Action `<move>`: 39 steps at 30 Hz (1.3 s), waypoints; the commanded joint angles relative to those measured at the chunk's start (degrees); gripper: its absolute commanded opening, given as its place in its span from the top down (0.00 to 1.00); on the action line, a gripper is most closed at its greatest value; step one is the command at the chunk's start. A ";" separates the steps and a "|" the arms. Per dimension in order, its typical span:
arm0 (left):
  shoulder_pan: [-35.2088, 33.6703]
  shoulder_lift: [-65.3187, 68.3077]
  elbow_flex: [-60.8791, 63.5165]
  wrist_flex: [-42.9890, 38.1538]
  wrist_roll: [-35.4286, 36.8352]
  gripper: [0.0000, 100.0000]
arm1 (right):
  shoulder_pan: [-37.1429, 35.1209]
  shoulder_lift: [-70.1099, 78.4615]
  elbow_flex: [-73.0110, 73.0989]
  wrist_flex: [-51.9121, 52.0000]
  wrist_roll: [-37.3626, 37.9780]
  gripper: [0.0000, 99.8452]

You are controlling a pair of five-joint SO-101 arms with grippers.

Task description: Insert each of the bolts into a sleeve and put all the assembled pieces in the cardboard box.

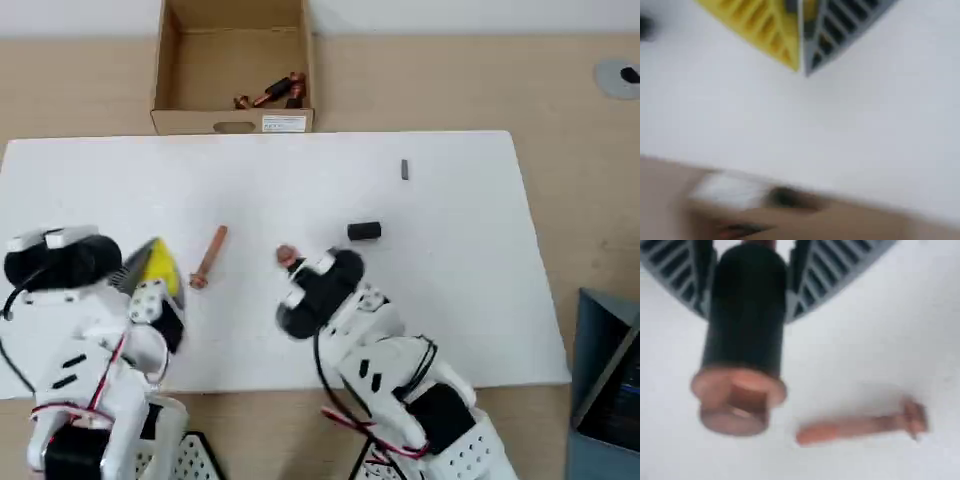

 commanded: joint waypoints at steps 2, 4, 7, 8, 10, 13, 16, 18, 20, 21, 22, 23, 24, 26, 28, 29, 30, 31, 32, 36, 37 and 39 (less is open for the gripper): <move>-8.62 -0.22 7.65 0.18 -1.05 1.00 | 5.67 -3.56 -7.25 1.32 -2.02 0.99; -9.67 -0.22 11.25 0.18 -1.05 1.00 | 8.04 -0.13 -10.42 1.32 -3.34 0.99; -9.67 -0.22 15.74 0.79 -1.05 1.00 | 10.07 7.69 -17.89 1.23 -5.98 0.99; -9.67 -0.22 16.79 1.05 -1.05 1.00 | 10.42 11.21 -21.05 1.23 -6.77 0.99; -9.76 -0.22 18.37 1.58 -1.23 1.00 | 10.95 18.68 -27.91 1.14 -8.00 0.99; -9.76 -0.22 19.60 1.76 -6.07 1.00 | 11.74 30.73 -38.64 0.88 -8.09 0.99; -9.76 -0.22 21.71 1.76 -10.73 1.00 | 12.18 42.07 -48.48 0.88 -8.00 0.99; -10.11 -0.22 23.12 1.76 -11.43 1.00 | 12.18 49.10 -54.46 0.70 -8.00 0.99; -10.11 -0.22 24.70 1.76 -11.25 1.00 | 12.18 55.34 -59.56 -1.14 -7.82 0.99; -10.11 -0.22 25.32 1.76 -11.25 1.00 | 12.18 58.24 -61.93 -2.37 -7.74 0.99; -10.11 -0.22 25.49 1.76 -11.25 1.00 | 12.18 60.97 -64.22 -3.78 -7.65 0.99; -10.11 -0.22 25.41 1.76 -11.25 1.00 | 12.26 63.87 -66.51 -5.10 -7.65 0.99; -10.11 -0.22 25.41 1.76 -11.16 1.00 | 12.26 66.68 -68.79 -6.33 -7.56 0.99; -10.11 -0.22 25.41 1.76 -11.16 1.00 | 12.26 72.48 -73.71 -8.26 -7.21 0.99; -10.20 -0.22 25.41 1.76 -11.16 1.00 | 12.26 78.37 -78.46 -9.76 -5.19 0.99; -10.20 -0.22 25.41 1.76 -11.16 1.00 | 12.26 81.36 -80.75 -10.55 -4.13 0.99; -10.20 -0.22 25.41 1.76 -11.16 1.00 | 12.26 84.26 -82.95 -11.43 -3.34 0.99; -10.20 -0.22 25.32 1.76 -11.16 1.00 | 12.26 87.08 -85.05 -12.40 -2.73 0.99; -10.20 -0.22 25.32 1.76 -11.16 1.00 | 12.26 89.80 -86.99 -13.54 -2.02 0.99; -10.20 -0.22 25.32 1.76 -11.16 1.00 | 12.18 99.56 -93.05 -19.52 0.88 0.99; -10.20 -0.22 25.32 1.76 -11.16 1.00 | 12.18 101.85 -93.93 -21.01 2.02 0.99; -10.20 -0.22 25.32 1.76 -11.16 1.00 | 12.26 105.98 -95.34 -23.47 4.48 0.99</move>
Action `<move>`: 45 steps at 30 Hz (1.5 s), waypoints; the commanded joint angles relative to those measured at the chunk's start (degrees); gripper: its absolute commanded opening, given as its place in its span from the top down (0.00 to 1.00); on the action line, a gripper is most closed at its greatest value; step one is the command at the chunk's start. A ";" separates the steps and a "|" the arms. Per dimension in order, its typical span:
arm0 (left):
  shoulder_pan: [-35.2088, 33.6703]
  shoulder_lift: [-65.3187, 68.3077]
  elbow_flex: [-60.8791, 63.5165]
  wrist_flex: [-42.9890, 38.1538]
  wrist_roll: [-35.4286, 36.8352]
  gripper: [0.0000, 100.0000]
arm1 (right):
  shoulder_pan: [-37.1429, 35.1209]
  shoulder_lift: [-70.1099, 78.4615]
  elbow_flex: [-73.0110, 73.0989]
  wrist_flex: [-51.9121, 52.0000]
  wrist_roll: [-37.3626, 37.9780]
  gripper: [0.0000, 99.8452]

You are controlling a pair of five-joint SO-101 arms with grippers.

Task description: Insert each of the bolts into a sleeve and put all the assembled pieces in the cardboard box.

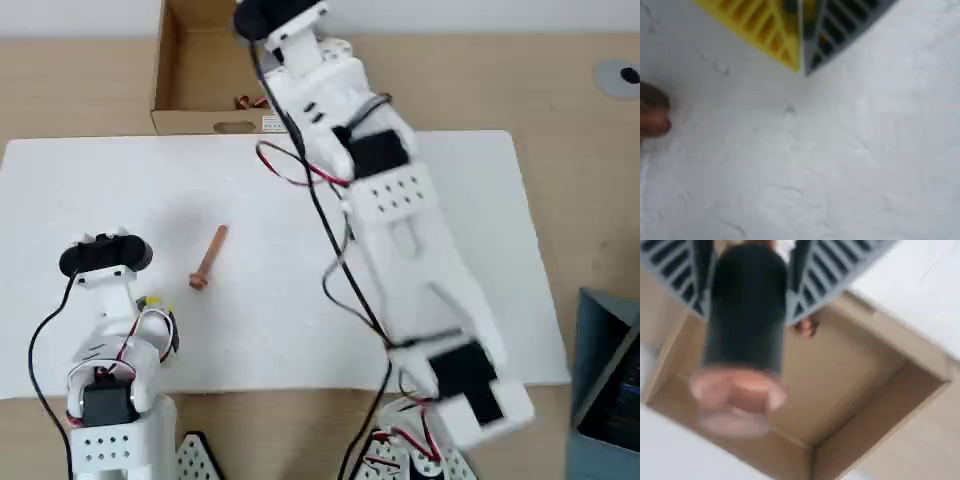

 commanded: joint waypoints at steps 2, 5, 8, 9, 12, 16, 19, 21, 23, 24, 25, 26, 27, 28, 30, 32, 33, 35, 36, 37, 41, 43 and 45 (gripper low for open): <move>-0.62 -0.40 -0.26 0.00 -0.35 1.00 | 1.01 7.52 -7.25 -6.42 5.63 0.99; -0.62 -0.40 -0.26 0.18 -0.35 1.00 | 0.66 12.88 -9.19 -9.49 10.81 0.99; -0.62 -0.40 -0.26 0.26 -0.35 1.00 | 0.48 18.33 -11.65 -12.48 18.11 0.99; -0.62 -0.40 -0.26 0.26 -0.35 1.00 | 0.57 20.18 -12.62 -13.19 20.75 0.99; -0.62 -0.40 -0.26 0.26 -0.35 1.00 | 0.66 25.36 -16.13 -13.71 28.31 0.99; -0.62 -0.40 -0.26 0.26 -0.35 1.00 | 0.57 31.96 -21.76 -13.54 35.16 0.99; -0.62 -0.40 -0.26 0.35 -0.35 1.00 | 0.75 36.70 -25.80 -13.27 38.59 0.99; -0.62 -0.40 -0.26 0.35 -0.35 1.00 | 0.75 39.16 -28.09 -13.27 39.82 0.99; -0.62 -0.40 -0.26 0.35 -0.35 1.00 | 0.66 41.27 -30.20 -13.27 40.88 0.99; -0.62 -0.40 -0.26 0.35 -0.35 1.00 | 0.66 42.33 -31.08 -13.27 41.41 0.99; -0.62 -0.40 -0.26 0.35 -0.35 1.00 | 0.66 43.12 -31.87 -13.27 41.85 0.98; -0.62 -0.40 -0.26 0.35 -0.35 1.00 | 0.66 43.91 -32.57 -13.27 42.02 0.96; -0.62 -0.40 -0.26 0.35 -0.35 1.00 | 0.66 44.62 -33.10 -13.27 42.02 0.94; -0.62 -0.40 -0.26 0.35 -0.35 1.00 | 0.75 45.14 -33.54 -13.19 42.02 0.91; -0.62 -0.40 -0.26 0.35 -0.35 1.00 | 1.27 45.85 -33.71 -13.19 42.02 0.86; -0.62 -0.40 -0.26 0.35 -0.35 1.00 | 1.54 46.11 -33.89 -13.19 42.02 0.85; -0.62 -0.40 -0.26 0.35 -0.35 1.00 | 1.54 46.11 -33.80 -13.19 42.02 0.85; -0.62 -0.40 -0.26 0.35 -0.35 1.00 | 1.63 46.11 -33.71 -13.19 42.02 0.85; -0.62 -0.40 -0.26 0.35 -0.35 1.00 | 1.63 46.11 -33.80 -13.19 42.02 0.85; -0.62 -0.40 -0.26 0.35 -0.35 1.00 | 1.63 46.02 -33.89 -13.19 41.93 0.85; -0.62 -0.40 -0.26 0.35 -0.35 1.00 | 1.63 45.32 -33.89 -13.19 41.67 0.85; -0.62 -0.40 -0.26 0.35 -0.35 1.00 | 1.63 44.70 -33.89 -13.19 41.67 0.85; -0.62 -0.40 -0.26 0.35 -0.35 1.00 | 1.71 43.65 -33.89 -13.19 41.67 0.85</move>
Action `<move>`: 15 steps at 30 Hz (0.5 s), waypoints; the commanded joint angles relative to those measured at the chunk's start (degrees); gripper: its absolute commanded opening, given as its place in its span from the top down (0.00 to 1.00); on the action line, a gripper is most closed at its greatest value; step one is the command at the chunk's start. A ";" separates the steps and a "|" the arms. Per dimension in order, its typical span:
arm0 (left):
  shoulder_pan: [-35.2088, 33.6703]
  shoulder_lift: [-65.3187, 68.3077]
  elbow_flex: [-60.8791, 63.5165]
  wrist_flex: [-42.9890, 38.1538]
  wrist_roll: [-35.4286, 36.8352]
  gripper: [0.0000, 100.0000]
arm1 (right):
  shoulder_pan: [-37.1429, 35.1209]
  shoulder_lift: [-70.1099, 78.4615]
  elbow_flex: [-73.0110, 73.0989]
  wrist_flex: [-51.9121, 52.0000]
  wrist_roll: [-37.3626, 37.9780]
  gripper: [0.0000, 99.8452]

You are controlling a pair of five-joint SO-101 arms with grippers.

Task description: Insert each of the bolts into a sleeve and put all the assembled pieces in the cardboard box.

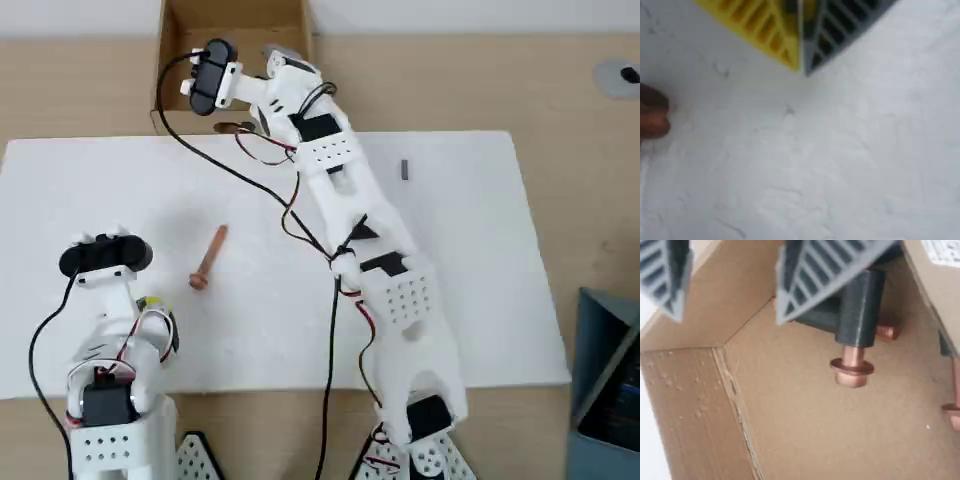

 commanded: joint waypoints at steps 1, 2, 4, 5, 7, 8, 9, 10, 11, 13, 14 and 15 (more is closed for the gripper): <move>-0.62 -0.40 -0.26 0.18 -0.35 1.00 | 0.92 -4.44 -3.30 -1.41 0.18 0.85; -0.62 -0.40 -0.26 0.18 -0.35 1.00 | 0.92 -5.32 -3.03 -1.23 0.09 0.86; -0.62 -0.40 -0.26 0.18 -0.35 1.00 | 0.92 -7.60 -3.30 0.97 0.09 0.88; -0.62 -0.40 -0.26 0.18 -0.35 1.00 | 0.92 -8.92 -3.38 2.73 0.09 0.91; -0.62 -0.40 -0.26 0.18 -0.35 1.00 | 0.84 -11.74 -3.38 6.95 0.09 0.99; -0.62 -0.40 -0.26 0.18 -0.35 1.00 | 0.84 -13.23 -3.38 9.32 0.09 0.99; -0.62 -0.40 -0.26 0.18 -0.35 1.00 | 0.84 -14.81 -3.38 11.96 0.09 0.98; -0.62 -0.40 -0.26 0.18 -0.35 1.00 | 1.01 -16.22 -3.38 14.59 0.00 0.99; -0.62 -0.40 -0.26 0.18 -0.35 1.00 | 1.63 -17.45 -3.38 16.88 -0.62 0.99; -0.62 -0.40 -0.26 0.18 -0.35 1.00 | 2.42 -19.74 -3.38 21.10 -4.22 0.99; -0.62 -0.40 -0.26 0.18 -0.35 1.00 | 2.77 -20.88 -3.47 23.12 -6.42 0.99; -0.62 -0.40 -0.26 0.18 -0.35 1.00 | 3.47 -22.20 -3.47 25.23 -8.44 0.99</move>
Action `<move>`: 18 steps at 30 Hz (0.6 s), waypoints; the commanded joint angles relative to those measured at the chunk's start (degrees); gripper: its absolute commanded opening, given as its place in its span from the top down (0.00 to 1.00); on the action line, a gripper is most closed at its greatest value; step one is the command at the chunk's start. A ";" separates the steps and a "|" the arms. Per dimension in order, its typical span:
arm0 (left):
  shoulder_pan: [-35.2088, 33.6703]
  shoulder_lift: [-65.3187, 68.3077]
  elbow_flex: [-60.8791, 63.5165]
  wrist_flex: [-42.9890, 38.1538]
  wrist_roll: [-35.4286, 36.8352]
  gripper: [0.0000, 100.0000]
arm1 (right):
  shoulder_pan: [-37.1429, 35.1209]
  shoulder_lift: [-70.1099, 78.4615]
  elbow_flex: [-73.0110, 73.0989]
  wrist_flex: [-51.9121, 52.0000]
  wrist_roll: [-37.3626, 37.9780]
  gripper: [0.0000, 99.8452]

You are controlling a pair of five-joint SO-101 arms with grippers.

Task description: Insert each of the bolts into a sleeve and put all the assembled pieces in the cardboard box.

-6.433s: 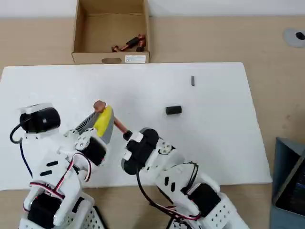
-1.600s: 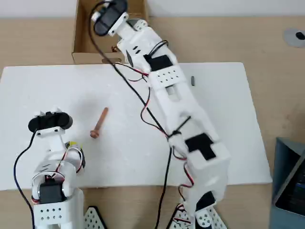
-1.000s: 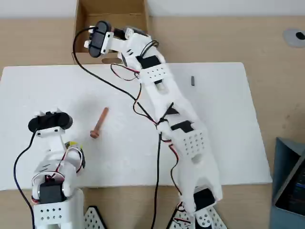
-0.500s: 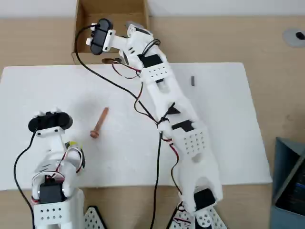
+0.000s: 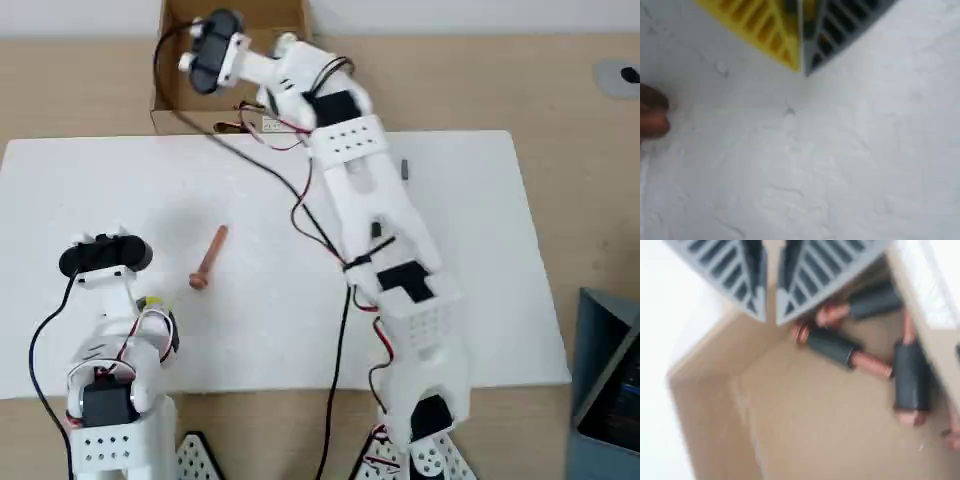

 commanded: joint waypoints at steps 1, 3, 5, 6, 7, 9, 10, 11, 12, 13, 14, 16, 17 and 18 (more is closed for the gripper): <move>-0.62 -0.40 -0.26 0.18 -0.35 1.00 | 2.68 -8.75 -3.47 7.30 -6.24 0.99; -0.62 -0.40 -0.26 0.18 -0.35 1.00 | 3.30 -11.38 -3.12 12.66 -7.74 0.99; -0.62 -0.40 -0.26 0.18 -0.35 1.00 | 4.18 -13.67 -3.03 18.55 -8.53 0.99; -0.62 -0.40 -0.26 0.18 -0.35 1.00 | 4.35 -14.73 -3.21 20.84 -9.23 0.99; -0.62 -0.40 -0.26 0.18 -0.35 1.00 | 4.97 -15.78 -3.38 22.95 -10.11 0.99; -0.62 -0.40 -0.35 0.18 -0.35 1.00 | 5.76 -17.98 -3.38 26.55 -11.96 0.99; -0.62 -0.40 -0.35 0.18 -0.35 1.00 | 5.93 -19.12 -3.38 28.40 -12.66 0.99; -0.62 -0.40 -0.35 0.18 -0.35 1.00 | 6.37 -20.35 -3.12 30.24 -13.10 0.99; -0.62 -0.40 -0.35 0.18 -0.35 1.00 | 6.73 -21.41 -2.95 32.18 -13.54 0.99; -0.62 -0.40 -0.35 0.18 -0.35 1.00 | 6.81 -22.46 -2.95 34.20 -13.89 0.99; -0.62 -0.40 -0.35 0.18 -0.35 1.00 | 7.16 -23.34 -2.95 36.66 -13.98 0.99; -0.62 -0.40 -0.35 0.18 -0.35 1.00 | 7.78 -24.57 -2.95 41.76 -13.80 0.99; -0.62 -0.40 -0.35 0.18 -0.35 1.00 | 8.31 -24.92 -2.95 44.22 -13.80 0.99; -0.62 -0.40 -0.35 0.18 -0.35 1.00 | 9.01 -25.10 -2.95 46.33 -13.80 0.99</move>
